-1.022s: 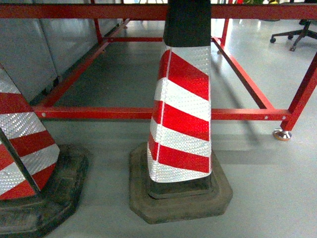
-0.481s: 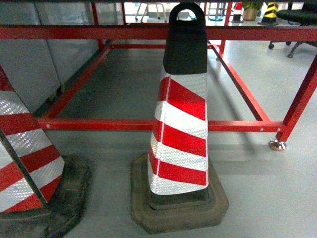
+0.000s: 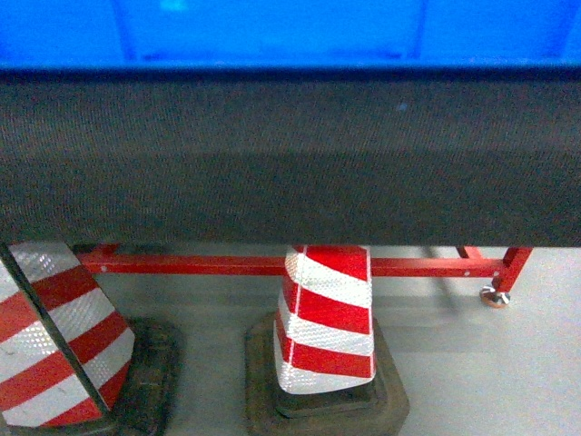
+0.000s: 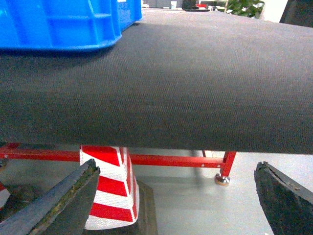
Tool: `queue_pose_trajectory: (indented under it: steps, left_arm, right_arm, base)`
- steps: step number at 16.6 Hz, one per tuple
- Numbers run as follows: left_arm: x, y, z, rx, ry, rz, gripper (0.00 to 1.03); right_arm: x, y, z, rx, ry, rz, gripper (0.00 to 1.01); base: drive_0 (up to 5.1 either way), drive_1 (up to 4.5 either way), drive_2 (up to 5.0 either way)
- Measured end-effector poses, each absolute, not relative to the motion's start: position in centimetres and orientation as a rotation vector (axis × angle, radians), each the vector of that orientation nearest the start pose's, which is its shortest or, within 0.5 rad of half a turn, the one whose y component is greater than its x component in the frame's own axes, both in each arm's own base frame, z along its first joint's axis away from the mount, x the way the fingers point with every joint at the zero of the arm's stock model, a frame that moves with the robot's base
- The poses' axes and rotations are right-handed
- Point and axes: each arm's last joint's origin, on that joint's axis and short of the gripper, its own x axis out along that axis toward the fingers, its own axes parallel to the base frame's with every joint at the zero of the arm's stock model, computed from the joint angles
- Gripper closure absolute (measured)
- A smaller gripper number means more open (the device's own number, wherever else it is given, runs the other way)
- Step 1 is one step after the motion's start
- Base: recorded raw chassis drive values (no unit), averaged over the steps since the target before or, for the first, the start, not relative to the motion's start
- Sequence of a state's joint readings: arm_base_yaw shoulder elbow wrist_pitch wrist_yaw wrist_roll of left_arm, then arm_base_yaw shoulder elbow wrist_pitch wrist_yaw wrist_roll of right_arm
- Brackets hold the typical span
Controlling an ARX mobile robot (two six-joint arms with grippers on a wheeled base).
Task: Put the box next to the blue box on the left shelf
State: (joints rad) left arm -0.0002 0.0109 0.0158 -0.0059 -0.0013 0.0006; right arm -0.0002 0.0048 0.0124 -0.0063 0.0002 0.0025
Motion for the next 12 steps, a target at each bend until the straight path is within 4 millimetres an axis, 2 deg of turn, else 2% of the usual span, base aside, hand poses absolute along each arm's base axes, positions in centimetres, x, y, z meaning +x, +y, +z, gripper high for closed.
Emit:
queue_pose_trajectory:
  steps: [12]
  left_arm:
    - [9.74, 0.0, 16.75, 0.001, 0.001, 0.002, 0.05]
  right_arm:
    - [9.72, 0.0, 16.68, 0.003, -0.002, -0.001, 0.03]
  base:
    - [0.0, 0.0, 0.0]
